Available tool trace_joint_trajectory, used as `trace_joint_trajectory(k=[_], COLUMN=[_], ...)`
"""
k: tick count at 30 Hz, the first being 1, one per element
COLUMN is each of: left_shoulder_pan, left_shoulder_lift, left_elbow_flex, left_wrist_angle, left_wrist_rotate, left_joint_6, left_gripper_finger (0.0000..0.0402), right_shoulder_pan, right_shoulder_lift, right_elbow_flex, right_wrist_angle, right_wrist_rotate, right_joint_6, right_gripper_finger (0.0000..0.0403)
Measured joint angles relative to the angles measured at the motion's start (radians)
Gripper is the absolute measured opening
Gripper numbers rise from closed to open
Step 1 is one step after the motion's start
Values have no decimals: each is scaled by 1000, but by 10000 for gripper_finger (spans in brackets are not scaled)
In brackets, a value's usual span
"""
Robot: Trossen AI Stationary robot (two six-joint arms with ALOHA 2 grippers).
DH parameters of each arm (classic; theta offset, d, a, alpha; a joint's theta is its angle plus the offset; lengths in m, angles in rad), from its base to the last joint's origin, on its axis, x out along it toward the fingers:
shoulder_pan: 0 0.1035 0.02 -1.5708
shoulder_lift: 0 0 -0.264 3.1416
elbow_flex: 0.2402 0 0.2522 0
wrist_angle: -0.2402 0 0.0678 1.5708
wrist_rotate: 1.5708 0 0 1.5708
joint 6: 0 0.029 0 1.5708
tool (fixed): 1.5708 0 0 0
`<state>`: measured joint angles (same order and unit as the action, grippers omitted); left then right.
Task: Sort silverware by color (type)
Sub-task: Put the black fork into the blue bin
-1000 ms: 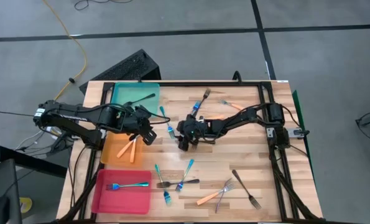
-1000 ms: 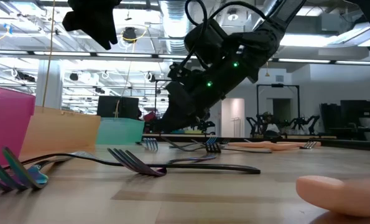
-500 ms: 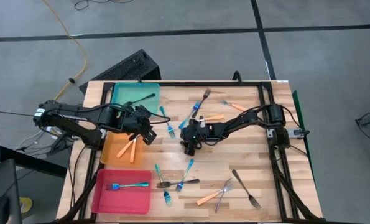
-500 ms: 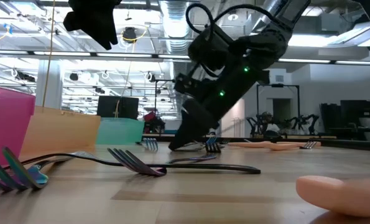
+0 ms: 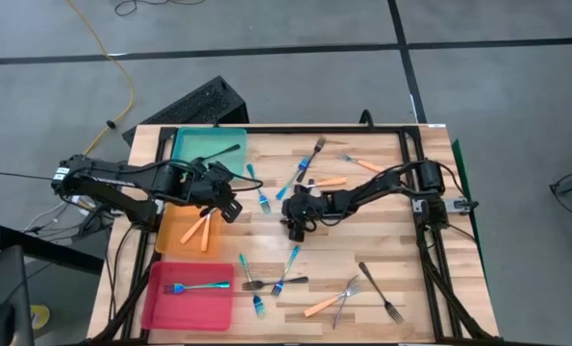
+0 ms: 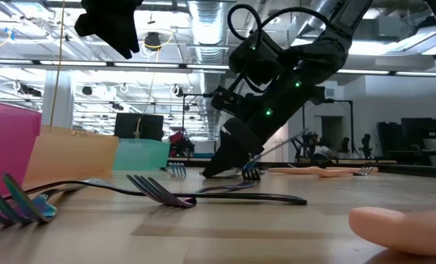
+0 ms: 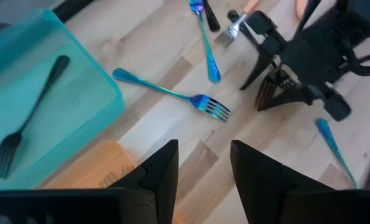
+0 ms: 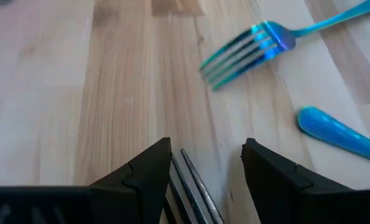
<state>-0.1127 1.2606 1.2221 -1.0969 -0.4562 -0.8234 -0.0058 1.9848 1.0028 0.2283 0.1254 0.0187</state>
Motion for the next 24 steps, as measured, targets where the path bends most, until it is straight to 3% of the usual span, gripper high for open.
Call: trace_joint_trajectory(k=[10,16,20,24], left_shoulder_pan=[0,0,0,0], left_shoulder_lift=[1,1,1,1], left_elbow_flex=[-60,-61,-61,-61], left_wrist_angle=[23,47,67,91], left_wrist_rotate=[-19,-5,-9,-25], left_joint_6=[-1,17,54,56], left_gripper_finger=[130,130,130,130], right_shoulder_pan=[0,-3,-12,-25], right_shoulder_lift=[-163,-296,-315,-310], right_elbow_flex=[37,34,32,11], right_wrist_angle=[14,-301,-495,-537], right_wrist_rotate=[0,34,49,36], right_joint_6=[-84,-139,-211,-229], right_gripper_finger=[221,221,221,221])
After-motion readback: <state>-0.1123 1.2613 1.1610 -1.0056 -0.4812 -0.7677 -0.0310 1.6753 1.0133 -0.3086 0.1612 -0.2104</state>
